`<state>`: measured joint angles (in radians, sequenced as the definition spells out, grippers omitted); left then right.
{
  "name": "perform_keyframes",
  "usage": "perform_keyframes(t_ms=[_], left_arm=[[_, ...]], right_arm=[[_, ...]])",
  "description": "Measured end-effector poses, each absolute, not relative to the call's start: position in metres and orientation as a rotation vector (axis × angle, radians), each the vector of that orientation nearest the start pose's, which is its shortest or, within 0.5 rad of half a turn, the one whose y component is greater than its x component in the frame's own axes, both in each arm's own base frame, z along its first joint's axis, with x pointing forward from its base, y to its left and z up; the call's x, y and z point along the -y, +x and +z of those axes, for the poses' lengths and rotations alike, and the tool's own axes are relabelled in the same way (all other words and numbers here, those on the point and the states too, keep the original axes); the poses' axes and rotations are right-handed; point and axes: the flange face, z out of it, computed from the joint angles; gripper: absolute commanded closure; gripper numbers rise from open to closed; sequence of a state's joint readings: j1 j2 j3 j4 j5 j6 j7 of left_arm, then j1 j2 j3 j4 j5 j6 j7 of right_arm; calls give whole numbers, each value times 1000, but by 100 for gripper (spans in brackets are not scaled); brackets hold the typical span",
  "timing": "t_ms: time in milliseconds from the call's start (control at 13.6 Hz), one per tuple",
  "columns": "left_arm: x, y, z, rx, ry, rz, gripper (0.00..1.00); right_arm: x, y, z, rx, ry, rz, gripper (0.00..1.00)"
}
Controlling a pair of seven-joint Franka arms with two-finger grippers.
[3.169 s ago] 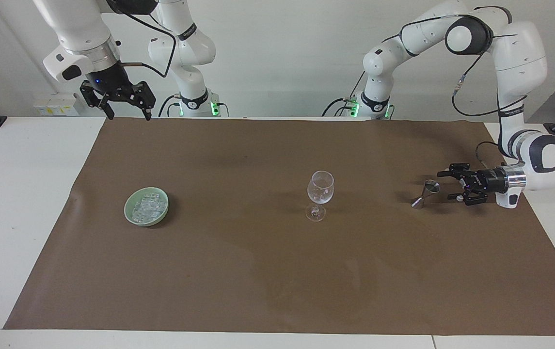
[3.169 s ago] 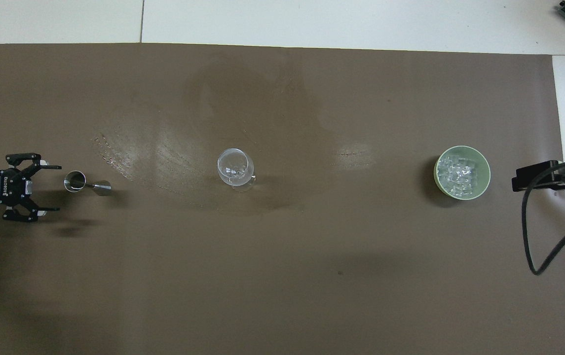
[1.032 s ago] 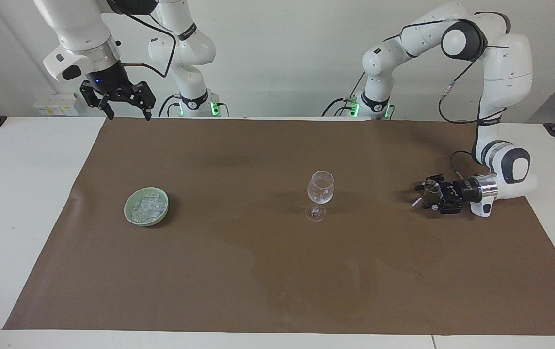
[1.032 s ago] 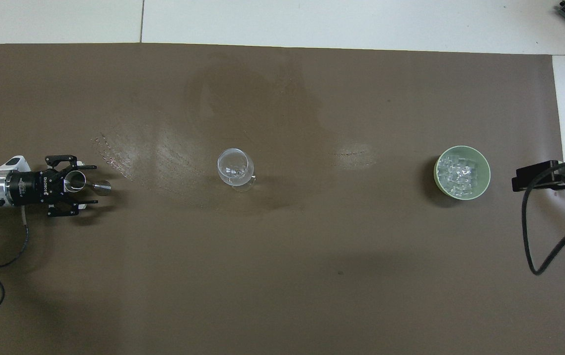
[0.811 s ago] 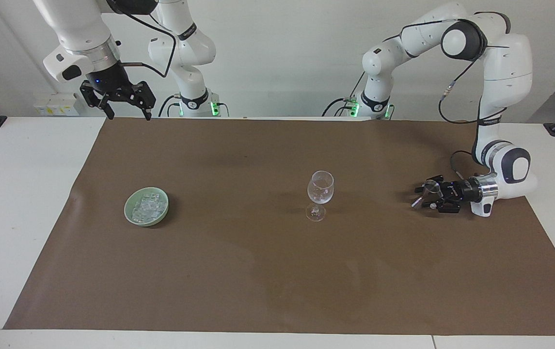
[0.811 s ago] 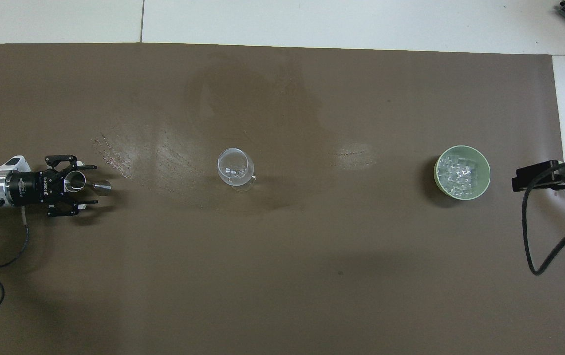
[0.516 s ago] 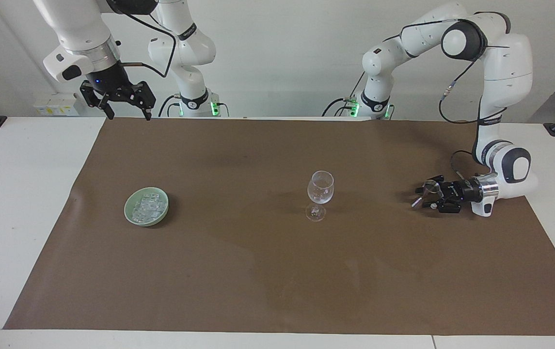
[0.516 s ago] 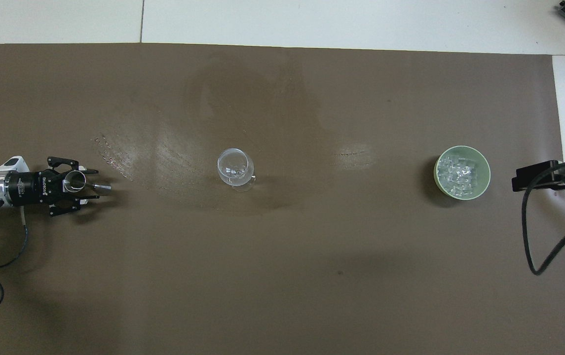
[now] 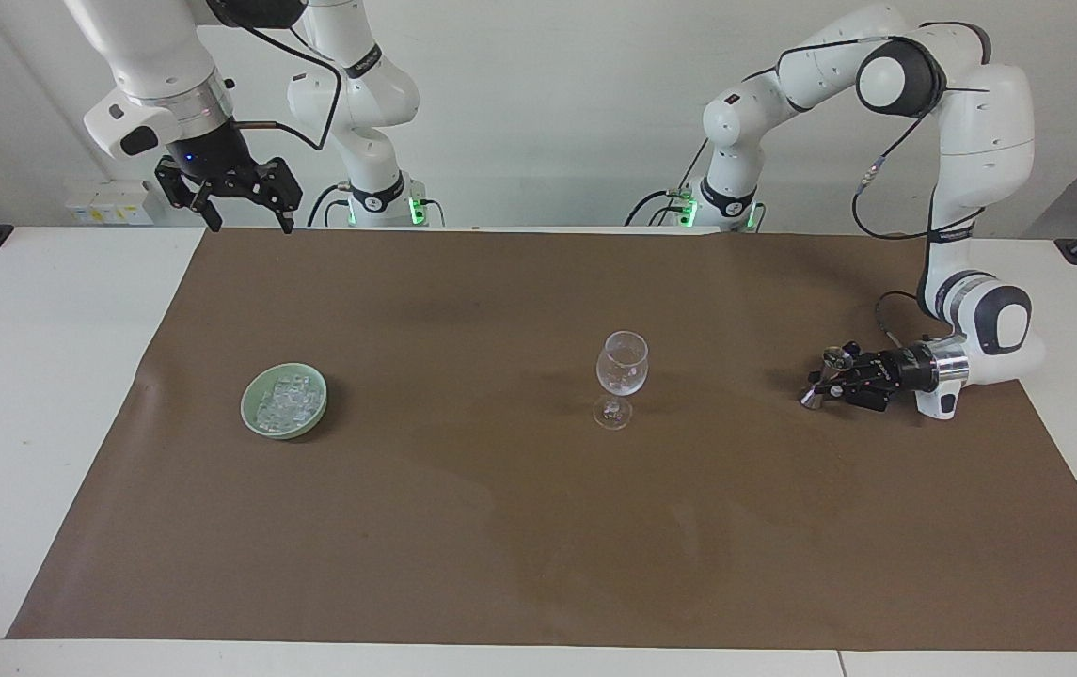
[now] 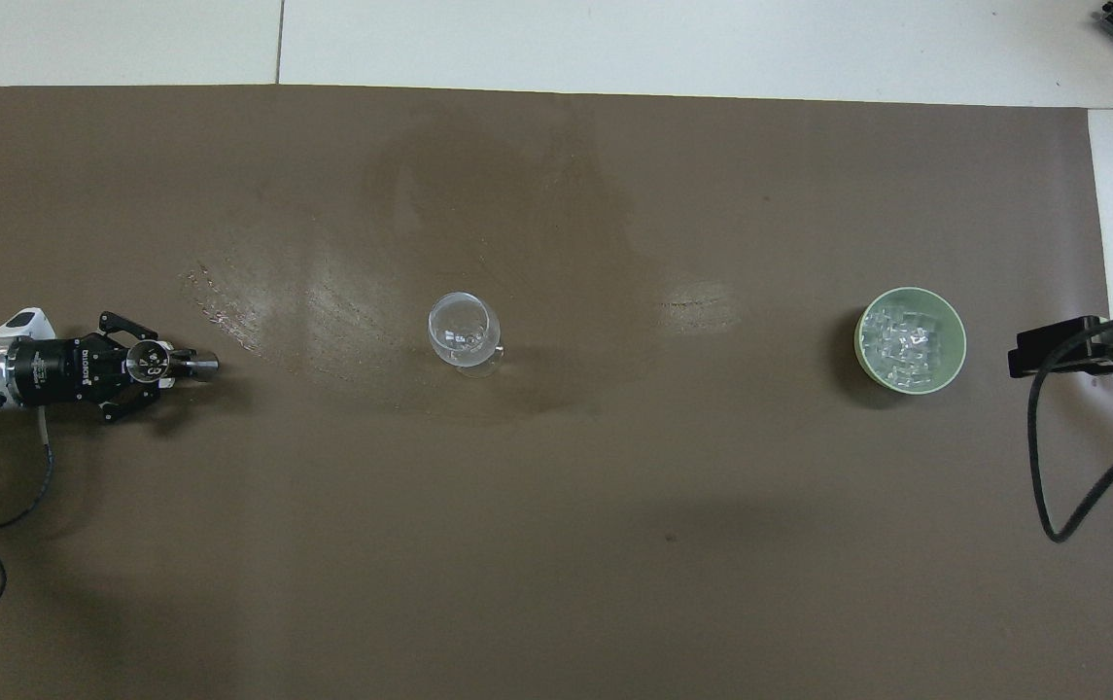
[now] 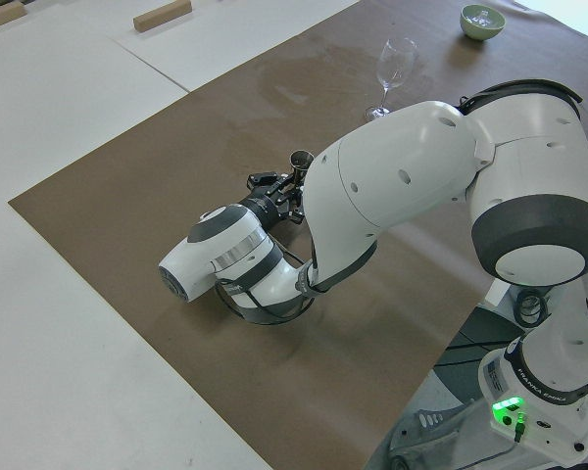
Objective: Pour wine and add ice with both arms
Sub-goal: 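Lift the jigger with the left gripper and carry it to the glass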
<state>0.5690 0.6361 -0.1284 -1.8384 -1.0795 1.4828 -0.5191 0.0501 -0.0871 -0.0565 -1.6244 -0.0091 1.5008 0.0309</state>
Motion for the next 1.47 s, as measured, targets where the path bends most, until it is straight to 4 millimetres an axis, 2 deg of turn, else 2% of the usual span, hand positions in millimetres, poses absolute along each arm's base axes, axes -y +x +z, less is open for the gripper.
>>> perform_keyframes(t_ms=[442, 590, 884, 1179, 1474], left_arm=[[-154, 555, 205, -1314, 1329, -1078, 100], [-153, 557, 206, -1394, 1271, -1141, 100], [-130, 571, 219, -1399, 1251, -1186, 100], [-94, 589, 254, -1334, 1335, -1168, 100], [-66, 600, 292, -1277, 1387, -1134, 100]], right_arm=[[6, 520, 640, -59, -3145, 58, 0], [6, 520, 640, -59, -3145, 58, 0], [6, 520, 640, -59, -3145, 58, 0], [6, 520, 640, -59, -3145, 58, 0], [6, 520, 640, -59, -3145, 58, 0]])
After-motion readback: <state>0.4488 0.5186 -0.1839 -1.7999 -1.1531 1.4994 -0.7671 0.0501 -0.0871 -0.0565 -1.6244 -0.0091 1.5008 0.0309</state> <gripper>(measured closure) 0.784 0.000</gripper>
